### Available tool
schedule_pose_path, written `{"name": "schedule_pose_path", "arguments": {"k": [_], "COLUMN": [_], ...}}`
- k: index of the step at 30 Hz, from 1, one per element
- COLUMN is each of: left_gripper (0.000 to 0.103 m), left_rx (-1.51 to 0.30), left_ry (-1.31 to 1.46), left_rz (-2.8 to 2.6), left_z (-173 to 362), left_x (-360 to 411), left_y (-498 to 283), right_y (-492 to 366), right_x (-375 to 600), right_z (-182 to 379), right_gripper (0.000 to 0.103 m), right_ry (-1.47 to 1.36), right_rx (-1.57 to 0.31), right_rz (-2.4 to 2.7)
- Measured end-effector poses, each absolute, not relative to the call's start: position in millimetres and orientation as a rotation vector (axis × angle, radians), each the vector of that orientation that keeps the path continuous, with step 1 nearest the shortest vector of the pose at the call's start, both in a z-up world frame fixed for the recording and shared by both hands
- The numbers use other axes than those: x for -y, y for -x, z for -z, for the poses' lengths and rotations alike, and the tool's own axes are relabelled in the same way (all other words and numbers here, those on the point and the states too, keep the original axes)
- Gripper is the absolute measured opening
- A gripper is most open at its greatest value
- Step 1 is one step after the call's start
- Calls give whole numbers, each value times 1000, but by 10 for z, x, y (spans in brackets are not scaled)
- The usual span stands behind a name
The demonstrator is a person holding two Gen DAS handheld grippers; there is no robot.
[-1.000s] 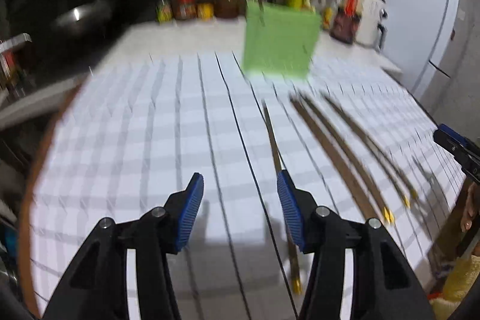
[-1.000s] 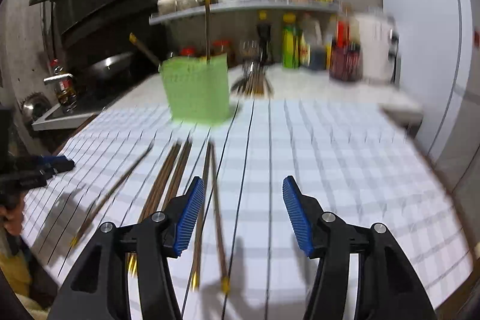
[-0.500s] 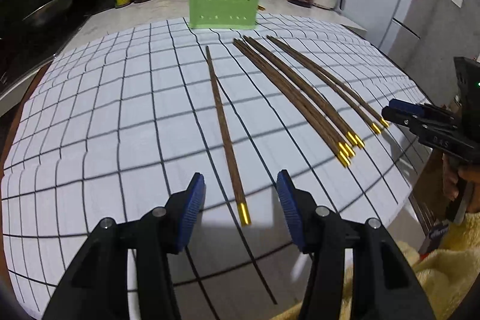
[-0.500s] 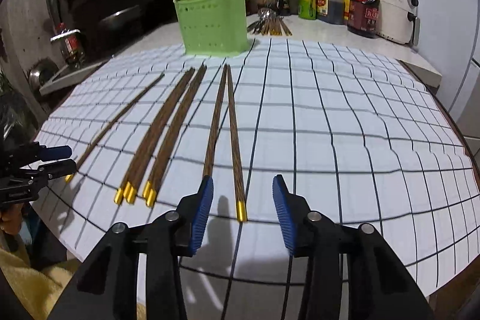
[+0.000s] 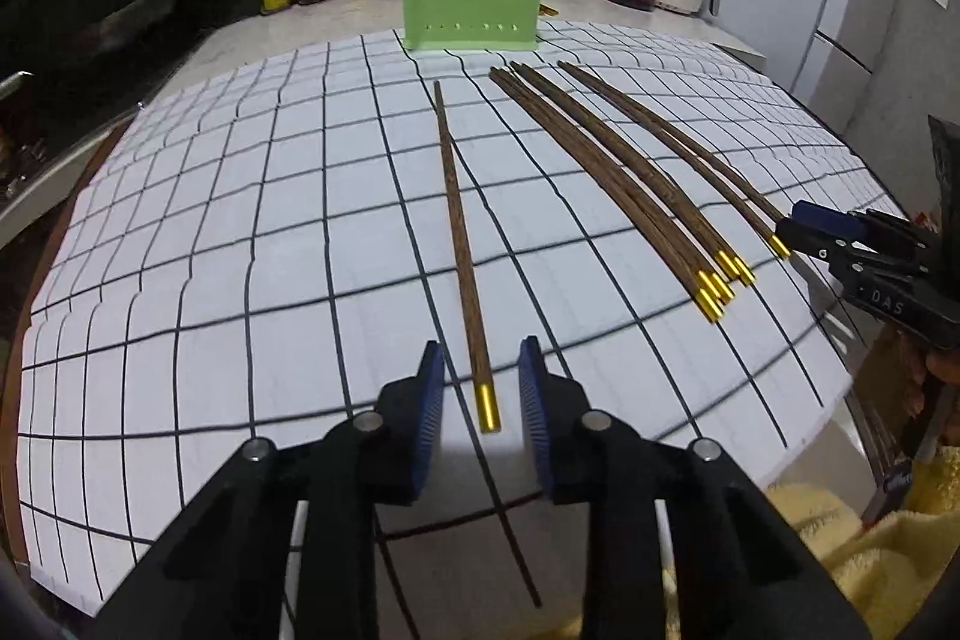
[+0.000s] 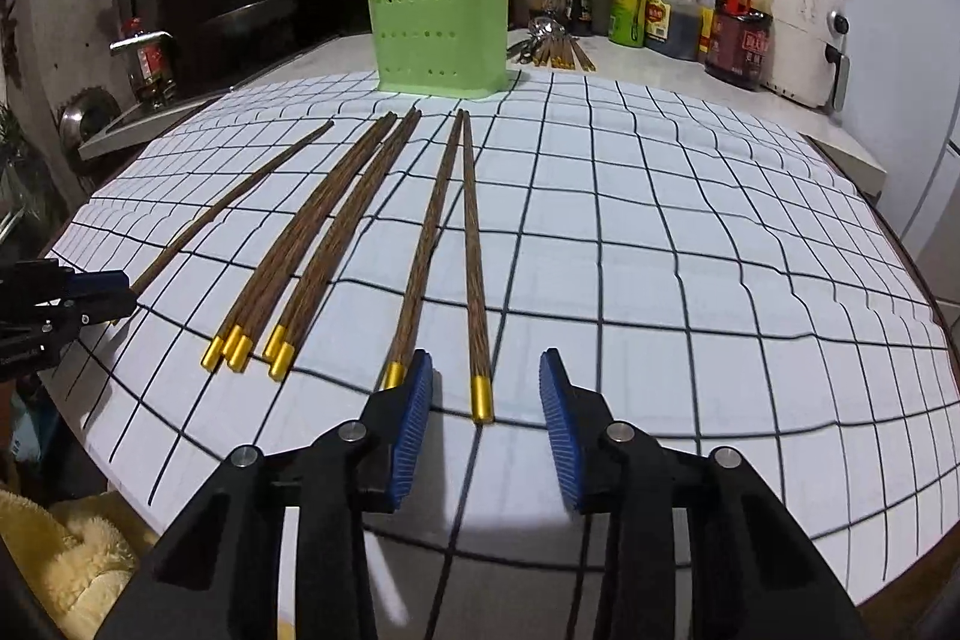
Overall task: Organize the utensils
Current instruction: 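Move both open tools back down to the remaining chopsticks on the mat, then close the right tool on a chopstick and lift while the left tool grasps another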
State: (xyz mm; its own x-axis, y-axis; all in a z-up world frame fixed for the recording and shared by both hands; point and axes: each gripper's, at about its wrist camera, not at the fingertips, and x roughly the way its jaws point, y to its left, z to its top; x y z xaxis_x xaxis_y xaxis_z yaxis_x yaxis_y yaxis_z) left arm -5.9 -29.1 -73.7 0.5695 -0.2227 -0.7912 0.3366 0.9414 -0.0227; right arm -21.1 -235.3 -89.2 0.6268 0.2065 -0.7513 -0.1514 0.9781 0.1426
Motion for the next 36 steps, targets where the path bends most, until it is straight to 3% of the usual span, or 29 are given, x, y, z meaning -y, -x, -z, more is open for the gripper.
{"name": "schedule_pose_path", "arguments": {"k": [2, 6, 8, 10, 12, 21, 36], "left_gripper": [23, 23, 22, 15, 7, 7, 7], "left_rx": [-901, -879, -877, -875, -876, -752, -444], "left_ry": [-118, -117, -104, -107, -99, -37, 25], "left_rz": [324, 322, 320, 306, 293, 304, 301], "left_z": [742, 753, 753, 752, 753, 446, -504], "left_x": [285, 294, 286, 276, 231, 51, -152], "left_y": [35, 12, 8, 6, -18, -17, -8], "right_y": [184, 193, 211, 234, 249, 274, 341], "right_x": [2349, 2331, 2312, 2284, 2285, 2431, 2689], "right_z": [900, 901, 899, 894, 894, 688, -420], "right_gripper": [23, 20, 11, 8, 7, 7, 7], "right_ry": [-68, -46, -40, -25, -31, -151, -225], "right_rx": [-858, -844, -841, -841, -842, -813, -507], "right_rz": [-206, -211, -216, -210, -201, -192, -132]}}
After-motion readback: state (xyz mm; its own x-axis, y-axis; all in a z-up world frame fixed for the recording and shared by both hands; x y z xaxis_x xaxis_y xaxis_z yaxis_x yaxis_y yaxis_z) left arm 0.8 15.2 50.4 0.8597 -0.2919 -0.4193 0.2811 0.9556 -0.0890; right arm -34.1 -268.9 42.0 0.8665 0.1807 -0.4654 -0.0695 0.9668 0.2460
